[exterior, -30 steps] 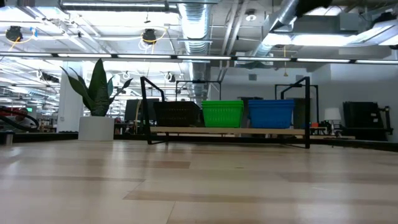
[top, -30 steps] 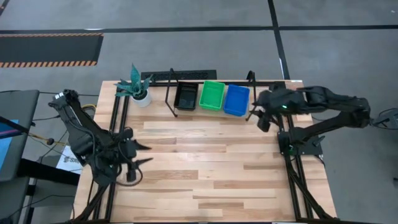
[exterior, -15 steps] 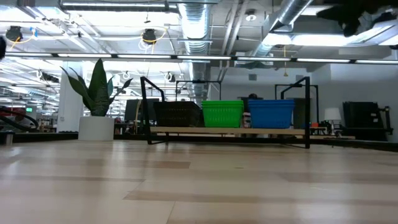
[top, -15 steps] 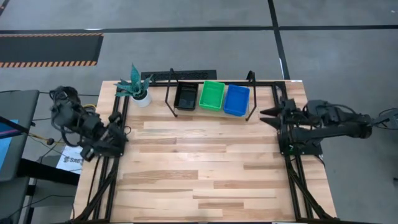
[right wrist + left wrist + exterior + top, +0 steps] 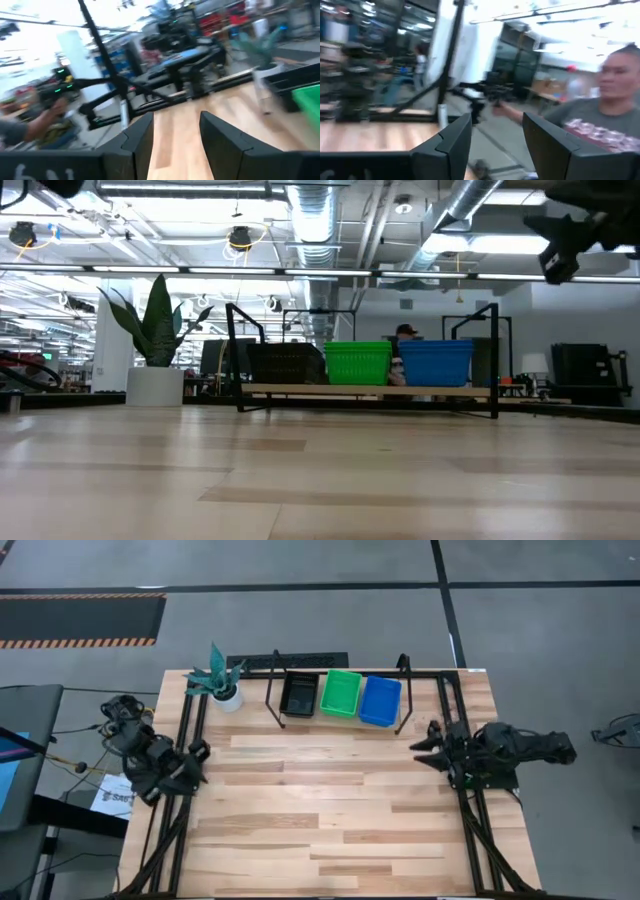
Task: Stack baskets on shelf by color
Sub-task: Return to Home Position
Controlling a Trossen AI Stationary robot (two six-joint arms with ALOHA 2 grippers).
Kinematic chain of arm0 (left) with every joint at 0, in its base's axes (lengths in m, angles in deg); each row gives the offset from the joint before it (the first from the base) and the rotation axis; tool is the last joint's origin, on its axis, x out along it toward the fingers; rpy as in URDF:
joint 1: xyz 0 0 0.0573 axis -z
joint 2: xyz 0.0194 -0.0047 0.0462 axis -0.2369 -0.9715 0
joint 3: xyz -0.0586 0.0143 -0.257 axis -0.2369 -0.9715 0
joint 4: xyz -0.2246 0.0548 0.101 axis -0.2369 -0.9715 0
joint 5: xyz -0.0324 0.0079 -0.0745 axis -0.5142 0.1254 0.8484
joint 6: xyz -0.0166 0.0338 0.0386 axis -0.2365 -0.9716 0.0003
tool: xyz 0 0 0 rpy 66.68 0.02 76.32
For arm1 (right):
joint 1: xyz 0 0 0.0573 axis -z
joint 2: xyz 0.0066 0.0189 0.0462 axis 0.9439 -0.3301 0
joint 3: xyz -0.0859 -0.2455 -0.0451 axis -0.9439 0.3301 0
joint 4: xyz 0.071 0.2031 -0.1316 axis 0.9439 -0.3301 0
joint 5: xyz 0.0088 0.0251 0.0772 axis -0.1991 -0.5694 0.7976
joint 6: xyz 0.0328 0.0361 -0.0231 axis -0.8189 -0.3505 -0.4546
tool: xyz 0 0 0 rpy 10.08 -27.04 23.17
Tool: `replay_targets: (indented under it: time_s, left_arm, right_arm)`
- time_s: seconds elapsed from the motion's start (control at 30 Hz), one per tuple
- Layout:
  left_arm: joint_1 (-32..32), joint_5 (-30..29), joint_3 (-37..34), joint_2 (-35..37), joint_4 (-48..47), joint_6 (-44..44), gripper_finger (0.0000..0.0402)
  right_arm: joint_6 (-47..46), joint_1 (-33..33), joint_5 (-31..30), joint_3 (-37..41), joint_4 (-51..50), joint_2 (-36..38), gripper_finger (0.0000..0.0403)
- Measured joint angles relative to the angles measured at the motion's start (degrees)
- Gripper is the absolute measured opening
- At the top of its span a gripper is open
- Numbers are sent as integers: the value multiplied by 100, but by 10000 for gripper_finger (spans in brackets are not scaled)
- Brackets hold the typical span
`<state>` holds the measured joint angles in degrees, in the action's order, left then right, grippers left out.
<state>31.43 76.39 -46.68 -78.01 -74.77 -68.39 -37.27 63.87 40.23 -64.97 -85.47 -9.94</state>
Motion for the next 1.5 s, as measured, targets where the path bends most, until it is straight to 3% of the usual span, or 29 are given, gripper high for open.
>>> replay_targets:
  time_s: [0.17,0.43,0.6,0.8,1.0,1.5]
  left_arm:
    - [-15,-40,-324,103,29,-112,170]
    - [-18,-58,-983,114,143,-106,170]
    - [-18,-258,-1524,116,444,-109,170]
    - [-18,-36,-1834,108,836,-288,170]
    - [-20,-519,-1846,93,918,-665,170]
    - [-20,-482,-1846,96,922,-665,170]
  right_arm:
    - [91,-488,233,916,1412,-99,182]
    - [958,-1178,114,944,1634,-118,183]
    - [1459,-1513,124,944,1488,-140,179]
    - [1645,-1646,104,947,1224,-135,181]
    - [1663,-1582,70,951,1001,-134,183]
    - [1295,-1580,61,955,437,-142,182]
